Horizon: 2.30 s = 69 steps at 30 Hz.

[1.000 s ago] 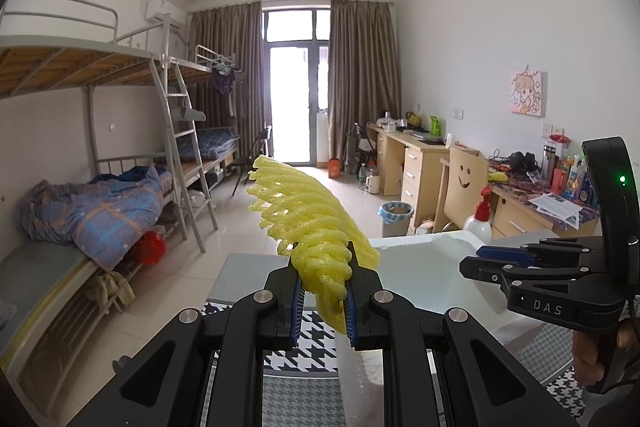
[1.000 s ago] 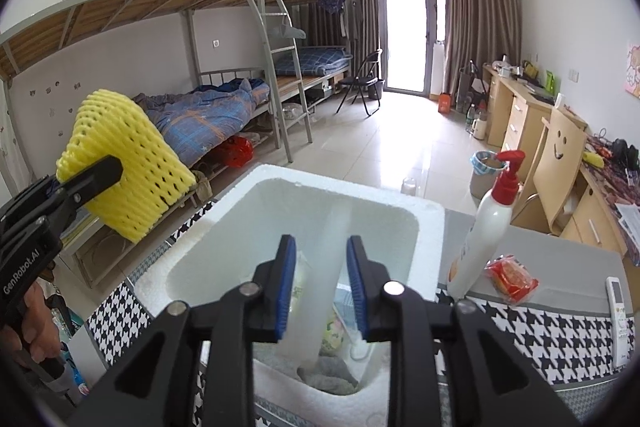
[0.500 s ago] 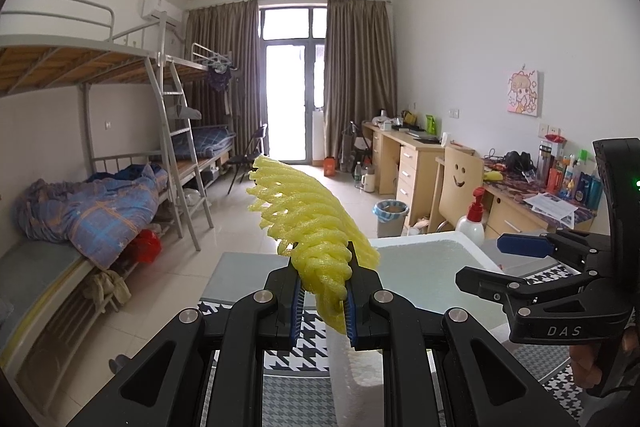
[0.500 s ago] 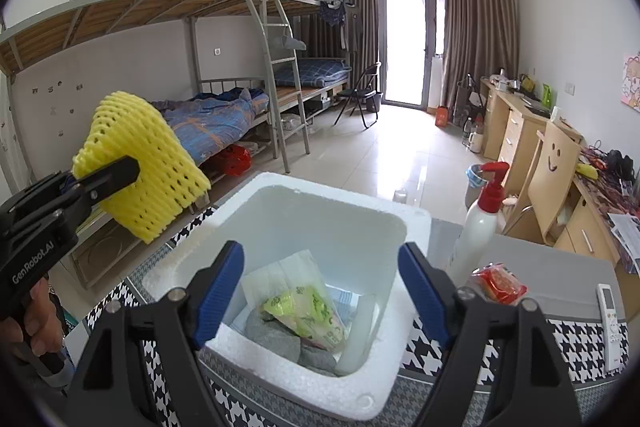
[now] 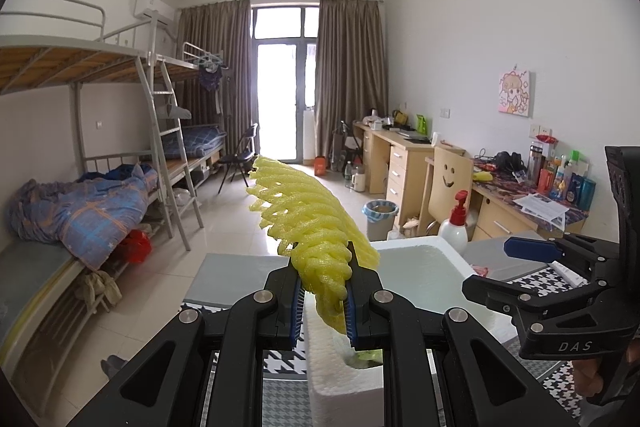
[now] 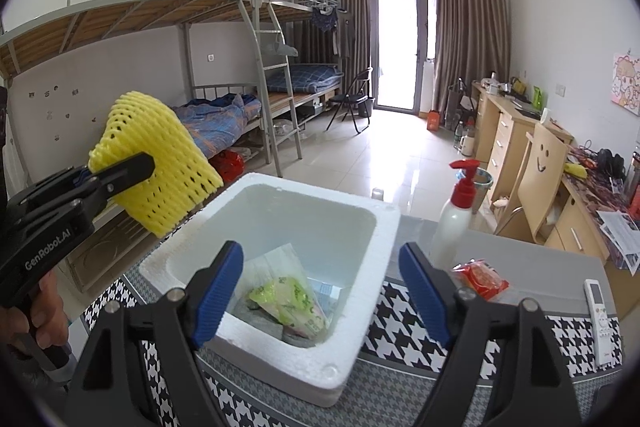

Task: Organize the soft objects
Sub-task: 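Lower the yellow net over the box and open the left tool to drop it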

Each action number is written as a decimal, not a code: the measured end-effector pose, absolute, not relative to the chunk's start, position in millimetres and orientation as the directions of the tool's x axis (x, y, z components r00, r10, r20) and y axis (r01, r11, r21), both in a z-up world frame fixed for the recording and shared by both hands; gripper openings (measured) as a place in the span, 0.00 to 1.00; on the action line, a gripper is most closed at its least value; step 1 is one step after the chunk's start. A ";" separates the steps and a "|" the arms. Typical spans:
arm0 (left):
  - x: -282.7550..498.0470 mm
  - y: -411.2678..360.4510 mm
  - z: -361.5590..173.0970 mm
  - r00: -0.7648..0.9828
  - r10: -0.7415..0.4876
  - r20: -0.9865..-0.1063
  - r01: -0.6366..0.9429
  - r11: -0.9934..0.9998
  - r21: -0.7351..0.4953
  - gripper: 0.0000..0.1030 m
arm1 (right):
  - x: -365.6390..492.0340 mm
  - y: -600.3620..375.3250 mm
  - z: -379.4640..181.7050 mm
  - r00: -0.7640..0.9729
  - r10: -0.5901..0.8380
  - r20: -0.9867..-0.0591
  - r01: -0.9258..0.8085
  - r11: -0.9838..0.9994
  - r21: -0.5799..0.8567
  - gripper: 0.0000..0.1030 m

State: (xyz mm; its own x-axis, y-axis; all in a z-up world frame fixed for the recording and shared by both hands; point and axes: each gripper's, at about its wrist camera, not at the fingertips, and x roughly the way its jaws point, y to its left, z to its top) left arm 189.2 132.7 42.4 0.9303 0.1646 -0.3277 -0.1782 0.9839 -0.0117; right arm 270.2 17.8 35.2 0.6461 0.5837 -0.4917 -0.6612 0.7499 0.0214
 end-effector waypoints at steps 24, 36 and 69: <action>219.3 105.4 36.2 0.920 0.062 -0.388 -0.074 0.997 -0.018 0.17 | 264.4 -20.9 34.4 0.695 0.540 -0.475 -0.604 0.796 0.020 0.81; 231.1 96.4 29.3 0.905 0.042 -0.423 -0.054 0.998 -0.015 0.17 | 267.5 -35.0 31.3 0.708 0.518 -0.480 -0.579 0.815 0.025 0.82; 211.8 86.9 36.5 0.915 0.144 -0.377 -0.150 0.989 0.012 0.97 | 248.0 -53.9 38.8 0.718 0.535 -0.446 -0.580 0.814 0.043 0.82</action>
State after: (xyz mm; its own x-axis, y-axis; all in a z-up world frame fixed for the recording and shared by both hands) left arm 211.8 86.9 36.5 0.9149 0.1437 -0.3772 -0.1501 0.9886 0.0124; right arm 248.0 -53.9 38.8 0.7176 0.5349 -0.4460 -0.5798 0.8136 0.0429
